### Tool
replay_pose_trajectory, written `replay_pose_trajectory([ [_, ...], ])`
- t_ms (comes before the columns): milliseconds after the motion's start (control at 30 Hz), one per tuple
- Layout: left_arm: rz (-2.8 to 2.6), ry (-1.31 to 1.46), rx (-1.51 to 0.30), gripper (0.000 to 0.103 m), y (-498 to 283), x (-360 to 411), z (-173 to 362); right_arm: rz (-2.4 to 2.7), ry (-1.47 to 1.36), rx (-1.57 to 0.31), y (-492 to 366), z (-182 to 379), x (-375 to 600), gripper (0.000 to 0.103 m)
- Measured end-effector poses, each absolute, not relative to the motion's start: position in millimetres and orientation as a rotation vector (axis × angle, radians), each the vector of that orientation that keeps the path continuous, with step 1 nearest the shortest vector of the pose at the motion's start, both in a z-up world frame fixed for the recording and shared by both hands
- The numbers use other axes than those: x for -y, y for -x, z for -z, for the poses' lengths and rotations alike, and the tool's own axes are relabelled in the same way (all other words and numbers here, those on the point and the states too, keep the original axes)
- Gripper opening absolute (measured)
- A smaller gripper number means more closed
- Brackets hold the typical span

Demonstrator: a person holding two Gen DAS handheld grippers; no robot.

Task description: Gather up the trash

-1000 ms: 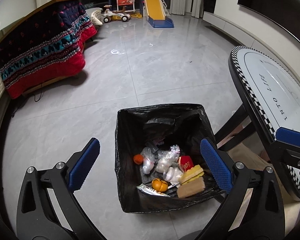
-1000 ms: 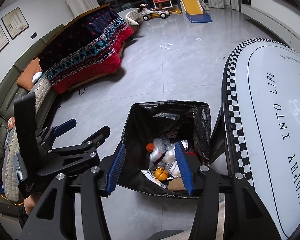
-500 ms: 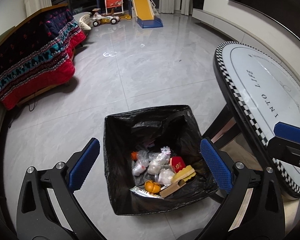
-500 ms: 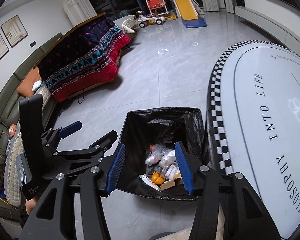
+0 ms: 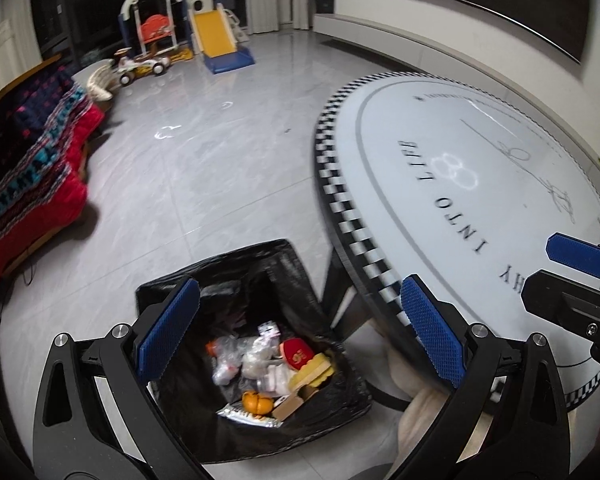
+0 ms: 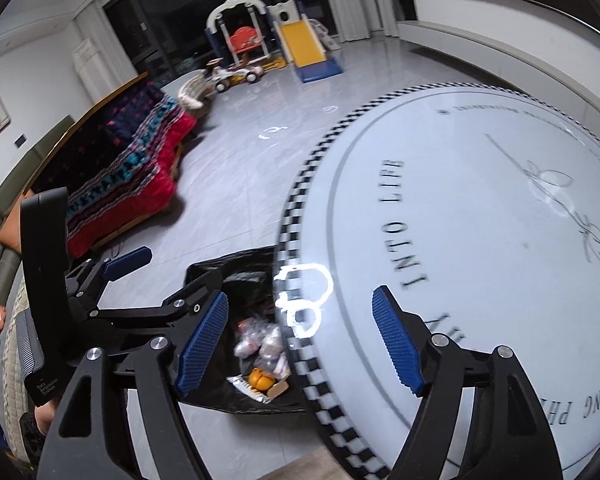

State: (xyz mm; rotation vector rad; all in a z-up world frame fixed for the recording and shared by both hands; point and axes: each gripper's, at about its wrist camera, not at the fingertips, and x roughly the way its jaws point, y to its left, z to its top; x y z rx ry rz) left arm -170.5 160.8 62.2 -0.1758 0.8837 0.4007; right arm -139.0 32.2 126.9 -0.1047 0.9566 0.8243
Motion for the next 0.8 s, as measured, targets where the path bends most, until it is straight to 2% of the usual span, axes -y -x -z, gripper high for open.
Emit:
replay_pose_trajectory([
  [300,-0.246,0.115,-0.908,0.097,107.9,-103.4,-61.6,-0.641,0.004,-0.962,94.1,-118.8,46.8,0.077],
  [633,-0.103,0.072,-0.913,0.097,49.9,-38.7,-52.7,-0.382,-0.038,-0.915,65.8,-100.0,127.9,0.086],
  [800,-0.062,0.058,-0.924,0.097,28.5,-14.6,-41.7,-0.296,-0.055,-0.928,57.8,-83.0,151.9,0.087],
])
